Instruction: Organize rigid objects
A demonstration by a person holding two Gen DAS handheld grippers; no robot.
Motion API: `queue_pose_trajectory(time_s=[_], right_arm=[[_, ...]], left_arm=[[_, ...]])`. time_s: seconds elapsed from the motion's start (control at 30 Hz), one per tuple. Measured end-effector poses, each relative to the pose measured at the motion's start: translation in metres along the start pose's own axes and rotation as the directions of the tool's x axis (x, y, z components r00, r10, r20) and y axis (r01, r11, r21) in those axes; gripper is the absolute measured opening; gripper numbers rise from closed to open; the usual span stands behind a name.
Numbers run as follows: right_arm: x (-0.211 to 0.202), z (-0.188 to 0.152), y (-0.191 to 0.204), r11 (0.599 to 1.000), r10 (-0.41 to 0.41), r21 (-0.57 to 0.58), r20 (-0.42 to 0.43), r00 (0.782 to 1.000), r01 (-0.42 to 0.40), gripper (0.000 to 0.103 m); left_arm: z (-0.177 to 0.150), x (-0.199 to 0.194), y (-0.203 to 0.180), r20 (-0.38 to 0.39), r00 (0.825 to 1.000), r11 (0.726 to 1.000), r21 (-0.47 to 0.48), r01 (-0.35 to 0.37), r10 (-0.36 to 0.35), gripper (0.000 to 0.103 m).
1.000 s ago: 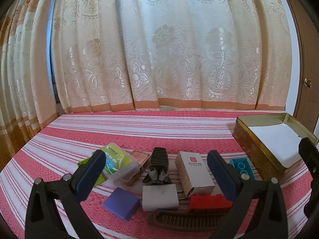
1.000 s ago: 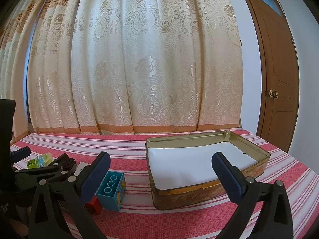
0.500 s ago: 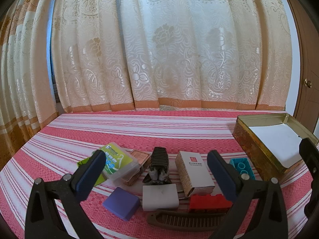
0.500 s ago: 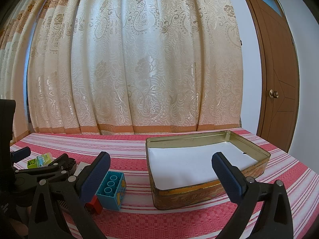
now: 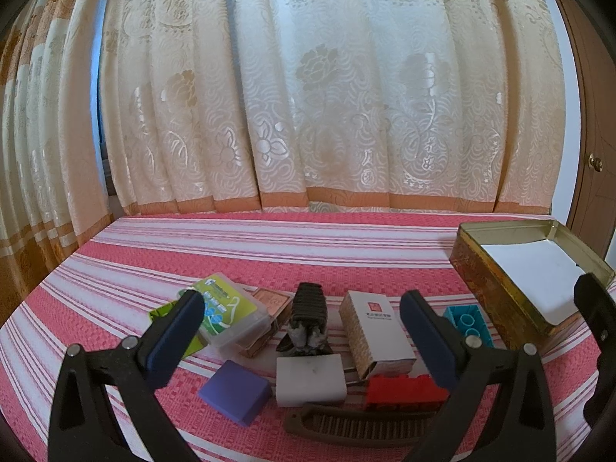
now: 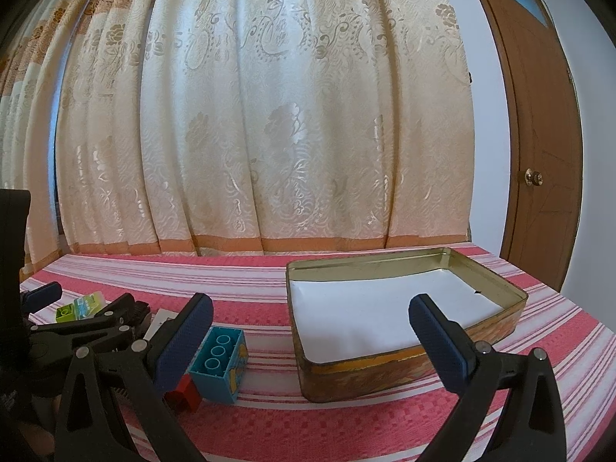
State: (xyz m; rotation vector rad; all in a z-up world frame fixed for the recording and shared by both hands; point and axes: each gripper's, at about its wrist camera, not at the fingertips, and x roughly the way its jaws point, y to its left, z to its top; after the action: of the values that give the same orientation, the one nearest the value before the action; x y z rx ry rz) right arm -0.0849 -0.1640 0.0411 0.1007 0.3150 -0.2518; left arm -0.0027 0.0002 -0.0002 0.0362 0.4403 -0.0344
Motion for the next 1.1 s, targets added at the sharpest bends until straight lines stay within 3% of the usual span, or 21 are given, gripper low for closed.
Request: queue_pose_trajectory(time_s=[0.3,0.63,0.73,0.83,0.9,1.1], right_arm=[[0.000,0.000,-0.001,1.000,0.011,0.004,-0.006,1.000,-0.011,0.103],[0.000,0.000,0.010,0.994,0.101,-0.035,-0.027,0.995,-0.102,0.102],[0.004,-0.001,0.017,0.990,0.122,-0.067,-0.067,0.990,-0.126,0.101],[0.017,-0.003,0.025,0.984,0.138,-0.088,-0.163,0.977,-0.154,0.093],[0.027,-0.005,0.031,0.979,0.155,-0.098,-0.221,0.963,-0.180,0.076],[0.056,-0.014,0.046,0.964,0.206,-0.084,-0.374,0.905,-0.253,0.073]], left_arm=[[-0.001,0.003,0.003,-0.024,1.000,1.000,-0.013,0.005,-0.005,0.103],[-0.004,0.014,0.012,-0.099,0.995,0.999,-0.047,0.011,-0.015,0.103],[-0.005,0.019,0.021,-0.131,0.991,0.998,-0.068,0.002,-0.011,0.103],[-0.008,0.023,0.033,-0.163,0.987,0.994,-0.106,-0.010,-0.007,0.103],[-0.011,0.026,0.044,-0.187,0.982,0.990,-0.138,-0.016,-0.010,0.103],[-0.016,0.027,0.070,-0.207,0.978,0.973,-0.228,-0.048,0.000,0.103]])
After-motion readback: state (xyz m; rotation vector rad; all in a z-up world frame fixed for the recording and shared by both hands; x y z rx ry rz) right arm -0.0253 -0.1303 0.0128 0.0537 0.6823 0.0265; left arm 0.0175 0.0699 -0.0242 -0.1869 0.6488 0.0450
